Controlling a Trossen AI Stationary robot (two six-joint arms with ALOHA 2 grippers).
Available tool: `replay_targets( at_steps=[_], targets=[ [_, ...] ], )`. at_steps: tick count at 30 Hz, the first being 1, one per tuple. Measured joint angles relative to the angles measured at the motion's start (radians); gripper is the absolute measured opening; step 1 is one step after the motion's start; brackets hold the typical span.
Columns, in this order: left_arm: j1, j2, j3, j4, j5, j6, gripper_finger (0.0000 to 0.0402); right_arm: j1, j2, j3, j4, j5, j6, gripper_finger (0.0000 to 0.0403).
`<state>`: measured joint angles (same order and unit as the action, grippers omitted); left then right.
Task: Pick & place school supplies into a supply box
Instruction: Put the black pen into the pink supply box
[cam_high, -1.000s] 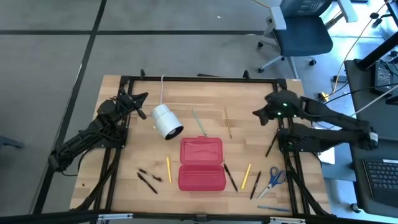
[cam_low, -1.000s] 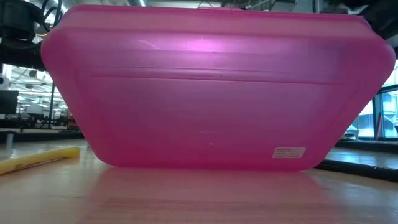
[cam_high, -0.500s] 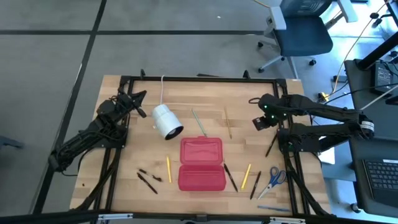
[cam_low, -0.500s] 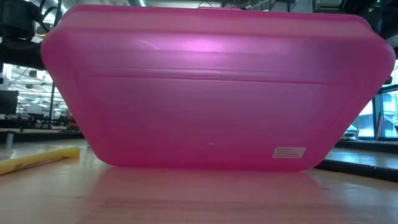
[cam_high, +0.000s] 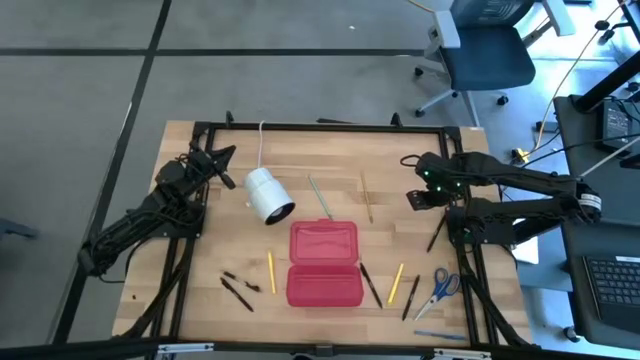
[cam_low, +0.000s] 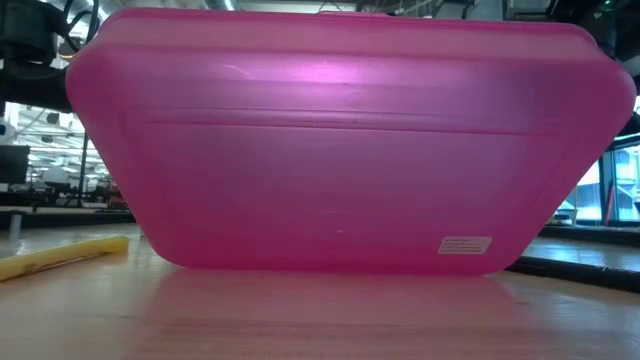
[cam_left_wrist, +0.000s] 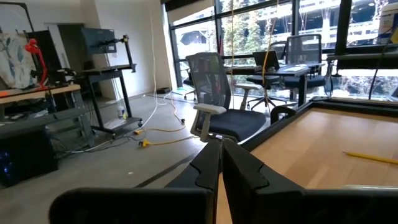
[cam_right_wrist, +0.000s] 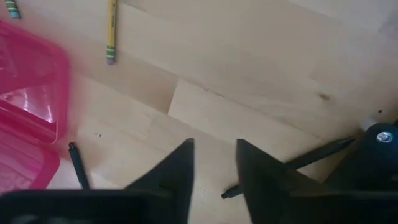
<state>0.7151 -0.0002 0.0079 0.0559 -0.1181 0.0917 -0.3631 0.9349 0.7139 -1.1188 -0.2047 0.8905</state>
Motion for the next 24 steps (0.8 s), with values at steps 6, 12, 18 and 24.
replay_targets(
  at_steps=[6, 12, 18, 24],
  targets=[
    [0.0, 0.0, 0.0, 0.0, 0.0, 0.0, 0.0009, 0.009, 0.022, 0.0, -0.005, -0.007, 0.02, 0.0234],
    [0.0, 0.0, 0.0, 0.0, 0.0, 0.0, 0.0013, 0.028, 0.056, 0.0, -0.005, -0.051, 0.024, 0.0264],
    [0.0, 0.0, 0.0, 0.0, 0.0, 0.0, 0.0009, 0.129, 0.139, -0.001, -0.008, -0.07, 0.048, 0.0254],
    [0.0, 0.0, 0.0, 0.0, 0.0, 0.0, 0.0011, 0.258, 0.232, -0.001, -0.008, -0.06, -0.081, 0.0244]
  ],
)
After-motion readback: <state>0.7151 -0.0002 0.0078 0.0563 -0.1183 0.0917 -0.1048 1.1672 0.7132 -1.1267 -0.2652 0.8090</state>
